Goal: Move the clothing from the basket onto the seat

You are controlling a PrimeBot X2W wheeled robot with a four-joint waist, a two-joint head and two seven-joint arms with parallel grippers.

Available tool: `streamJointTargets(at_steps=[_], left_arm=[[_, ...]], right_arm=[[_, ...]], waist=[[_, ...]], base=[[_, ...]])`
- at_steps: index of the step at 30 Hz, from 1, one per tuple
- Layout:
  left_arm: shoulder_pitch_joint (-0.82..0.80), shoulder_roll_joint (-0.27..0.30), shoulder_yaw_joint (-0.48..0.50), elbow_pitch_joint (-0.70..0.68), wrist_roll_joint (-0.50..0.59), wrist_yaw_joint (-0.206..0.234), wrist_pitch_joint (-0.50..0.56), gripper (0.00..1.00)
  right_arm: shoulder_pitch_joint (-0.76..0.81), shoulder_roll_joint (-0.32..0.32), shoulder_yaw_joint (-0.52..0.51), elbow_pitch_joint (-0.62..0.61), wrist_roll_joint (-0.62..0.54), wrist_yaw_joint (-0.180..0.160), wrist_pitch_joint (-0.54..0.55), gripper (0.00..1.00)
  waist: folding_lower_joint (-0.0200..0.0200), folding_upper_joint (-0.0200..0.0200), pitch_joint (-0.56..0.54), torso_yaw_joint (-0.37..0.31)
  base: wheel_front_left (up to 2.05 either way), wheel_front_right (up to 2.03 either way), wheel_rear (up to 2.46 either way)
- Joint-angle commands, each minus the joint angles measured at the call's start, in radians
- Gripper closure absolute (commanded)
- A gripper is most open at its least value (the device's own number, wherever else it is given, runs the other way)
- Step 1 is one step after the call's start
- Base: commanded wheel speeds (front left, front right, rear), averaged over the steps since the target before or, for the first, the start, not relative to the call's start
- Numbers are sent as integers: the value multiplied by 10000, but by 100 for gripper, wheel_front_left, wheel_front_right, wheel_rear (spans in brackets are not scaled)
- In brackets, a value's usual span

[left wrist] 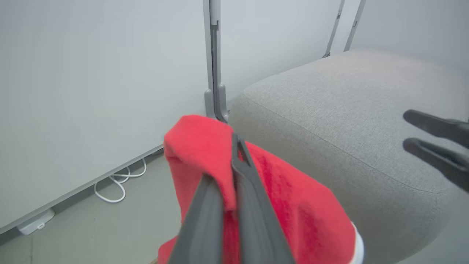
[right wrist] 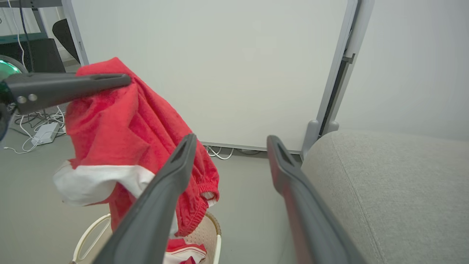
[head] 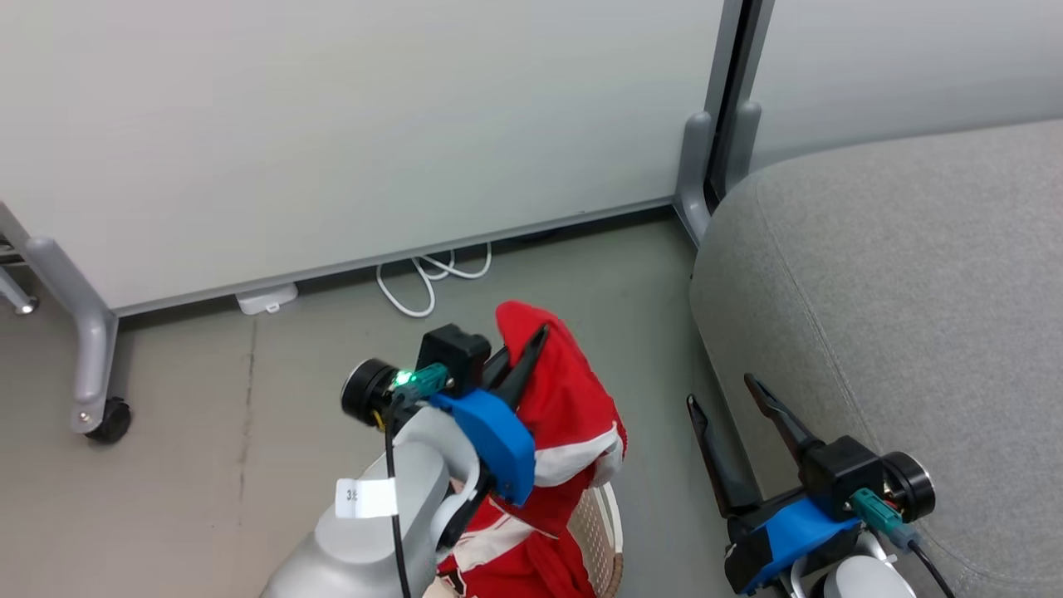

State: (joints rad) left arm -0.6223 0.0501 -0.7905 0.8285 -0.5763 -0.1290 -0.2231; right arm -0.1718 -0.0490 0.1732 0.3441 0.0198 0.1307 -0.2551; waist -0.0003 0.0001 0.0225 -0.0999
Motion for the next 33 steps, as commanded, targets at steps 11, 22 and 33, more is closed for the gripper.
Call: streamJointTargets(at_steps=[11,22,33], left_arm=[[-1380,4,-901,-838,-677,92,209,100],[-1675,6,-1478,-776,-1207,318,177,100],[-1887,8,-1859,-613,-1558,400,126,100]], right_arm=[[315,-25,184,-250,-29,1,234,0],[287,-25,296,-293,-105,1,312,0],[-501,-25,1017,150,-423,1,430,0]], waist=[[3,-1,-308,269],[3,-1,-269,284],[3,-1,-154,268]], base=[[0,0,0],[0,0,0],[0,0,0]])
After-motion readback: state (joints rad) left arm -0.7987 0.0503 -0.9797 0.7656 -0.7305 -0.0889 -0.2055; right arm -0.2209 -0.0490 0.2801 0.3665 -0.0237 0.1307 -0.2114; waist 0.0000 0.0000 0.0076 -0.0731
